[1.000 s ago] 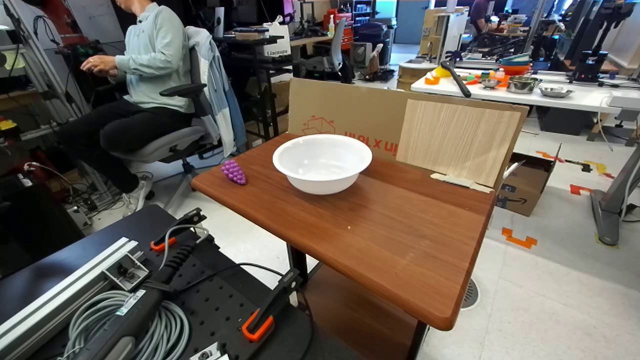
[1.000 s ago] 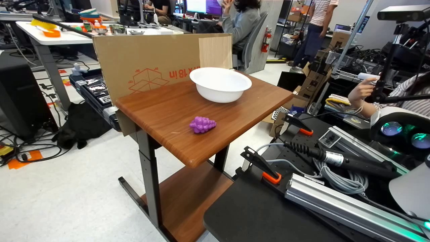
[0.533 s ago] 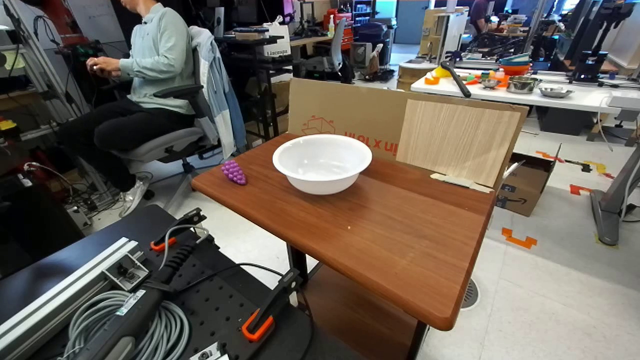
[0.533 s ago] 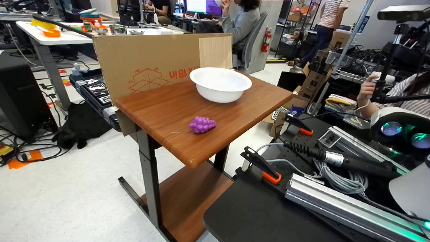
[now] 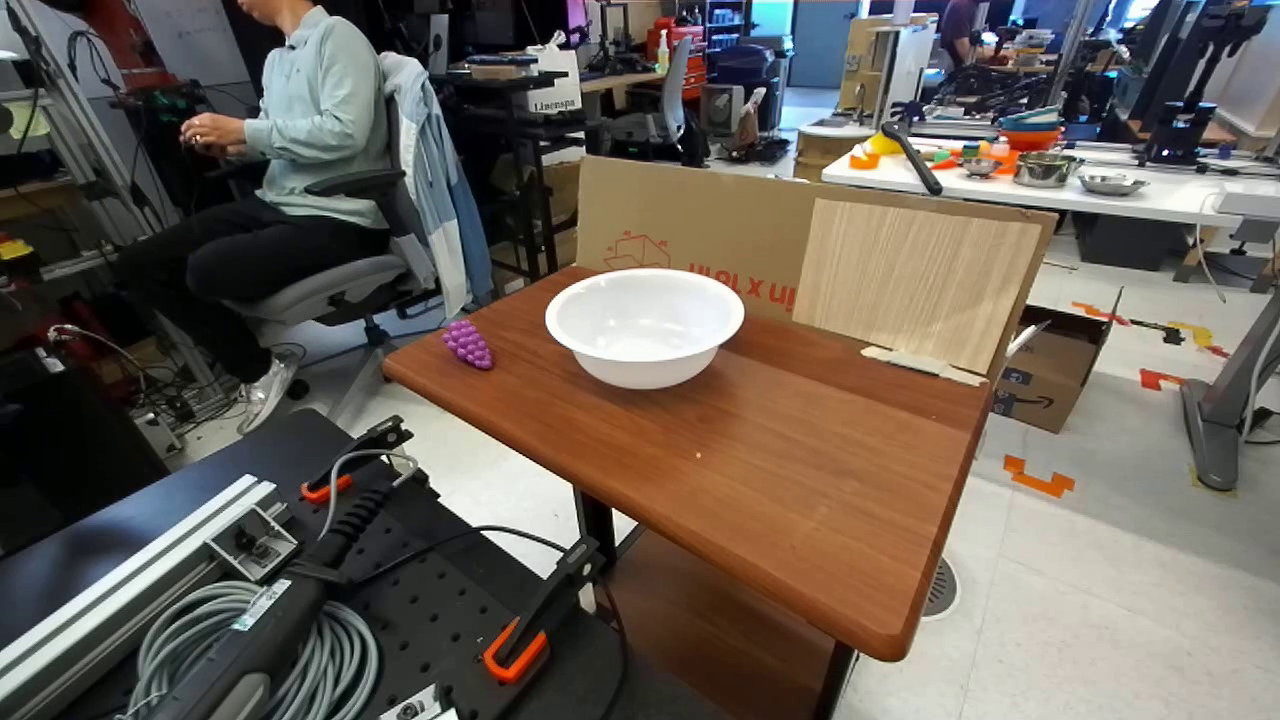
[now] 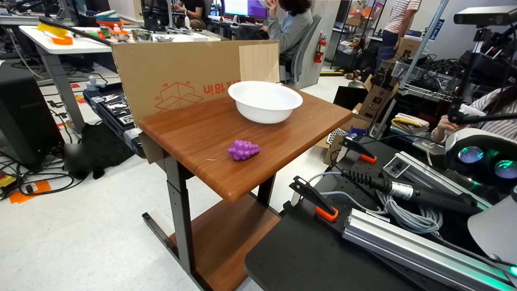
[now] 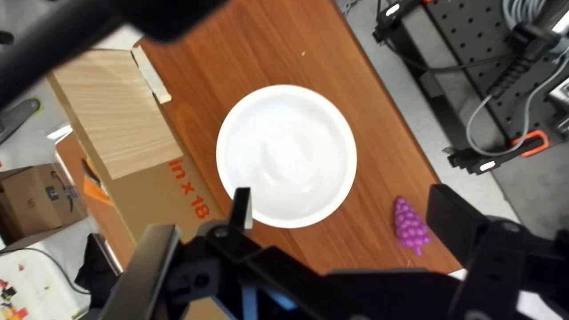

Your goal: Pick the purple object and put it in the bowl

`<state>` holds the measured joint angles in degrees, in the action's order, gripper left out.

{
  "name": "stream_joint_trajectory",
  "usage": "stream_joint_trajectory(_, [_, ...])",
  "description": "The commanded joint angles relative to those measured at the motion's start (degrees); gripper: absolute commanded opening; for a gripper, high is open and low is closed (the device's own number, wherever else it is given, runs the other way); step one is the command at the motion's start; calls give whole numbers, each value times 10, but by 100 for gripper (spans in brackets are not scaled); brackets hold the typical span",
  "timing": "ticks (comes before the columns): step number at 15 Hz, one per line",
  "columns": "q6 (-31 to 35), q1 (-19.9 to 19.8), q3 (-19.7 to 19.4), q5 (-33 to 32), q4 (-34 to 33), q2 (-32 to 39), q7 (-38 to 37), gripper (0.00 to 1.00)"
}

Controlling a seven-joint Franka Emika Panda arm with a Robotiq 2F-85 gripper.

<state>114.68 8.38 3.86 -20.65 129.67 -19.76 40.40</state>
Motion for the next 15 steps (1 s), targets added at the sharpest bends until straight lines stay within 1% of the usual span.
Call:
stream_joint_trajectory(1, [82,9,-4,21,53,-18,-26,100])
stream_joint_trajectory(3, [96,13,-6,37,71,-19,-22,100])
stream_joint_trajectory(4, [71,4,-1,19,45,0,-21,100])
stream_joint_trajectory(8, [74,4,-2,20,50,1,-20,100])
stream_joint_trajectory(9, [68,3,-3,24,43,9,-22,100])
stream_joint_trajectory(11, [105,9,-1,12,47,17,-5,100])
stream_joint_trajectory(13, [163,13,12,-1,57,26,-20,100])
stream_joint_trajectory(15, [199,21,29,-10,55,45,-27,100])
